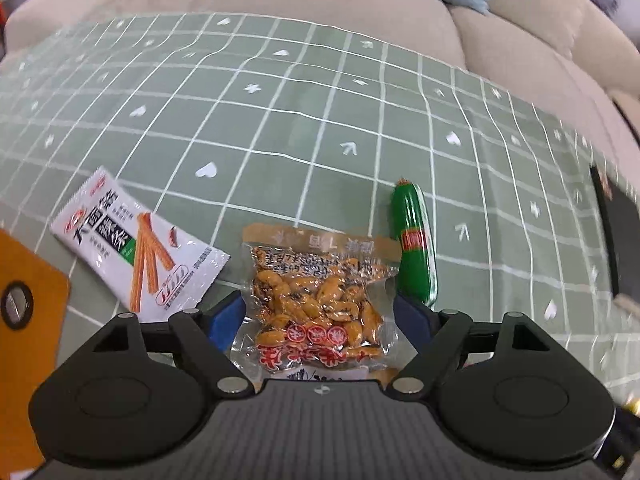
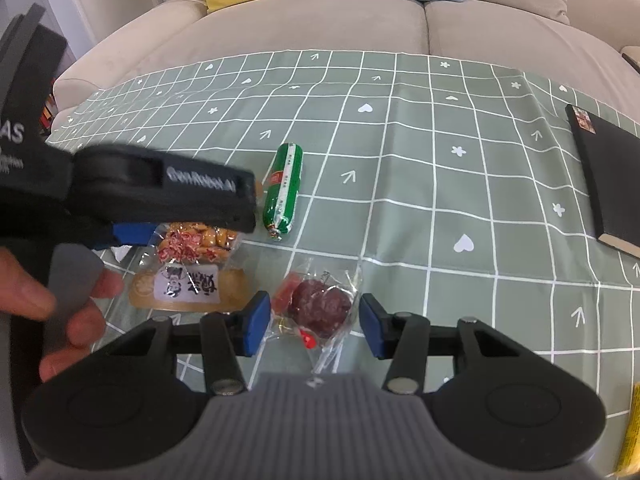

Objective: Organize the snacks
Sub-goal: 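Grasp the brown peanut packet with the left gripper while the right gripper grasps the clear dried-meat bag, then lift both held packets and carry them toward the orange box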

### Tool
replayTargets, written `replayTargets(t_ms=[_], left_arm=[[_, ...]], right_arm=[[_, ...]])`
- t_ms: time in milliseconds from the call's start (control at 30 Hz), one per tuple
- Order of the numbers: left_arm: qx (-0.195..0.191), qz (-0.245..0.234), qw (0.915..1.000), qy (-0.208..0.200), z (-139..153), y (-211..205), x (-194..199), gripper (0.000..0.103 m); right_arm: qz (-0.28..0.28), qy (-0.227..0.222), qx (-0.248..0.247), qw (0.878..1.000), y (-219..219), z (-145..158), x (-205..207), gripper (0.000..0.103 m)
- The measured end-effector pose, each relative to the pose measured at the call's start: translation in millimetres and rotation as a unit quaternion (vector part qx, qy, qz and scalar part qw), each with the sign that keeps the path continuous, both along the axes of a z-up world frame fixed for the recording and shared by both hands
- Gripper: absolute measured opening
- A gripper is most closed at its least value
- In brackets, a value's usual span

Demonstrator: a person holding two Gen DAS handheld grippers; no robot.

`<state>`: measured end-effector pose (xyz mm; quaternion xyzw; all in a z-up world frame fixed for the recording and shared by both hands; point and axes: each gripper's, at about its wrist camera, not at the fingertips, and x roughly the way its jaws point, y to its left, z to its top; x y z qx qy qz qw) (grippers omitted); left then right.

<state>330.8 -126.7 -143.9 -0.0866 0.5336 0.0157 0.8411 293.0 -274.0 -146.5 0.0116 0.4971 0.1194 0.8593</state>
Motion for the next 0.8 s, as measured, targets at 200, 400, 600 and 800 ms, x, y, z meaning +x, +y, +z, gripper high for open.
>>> replayTargets(t_ms=[200,400,600,800], left_arm=[[0.035,-0.057,0.9978,0.001,-3,-9,-6,0.091],[0.05,-0.096,0.9937,0.028,0,7,-30,0.09],[0.032,-0.108,0.992,0.056,7,26,-62,0.086],[0.02,-0.126,0.9898,0.064,12,35,-98,0.083]], right_arm=[[0.003,0.001,-0.002,1.0,0,-1,0,0.047],[0.008,0.009,-0.006,1.0,2,0,-1,0.046],[0.052,0.017,-0.02,0.998,17,2,-22,0.045],[0.06,0.03,-0.027,0.997,19,6,-46,0.044]])
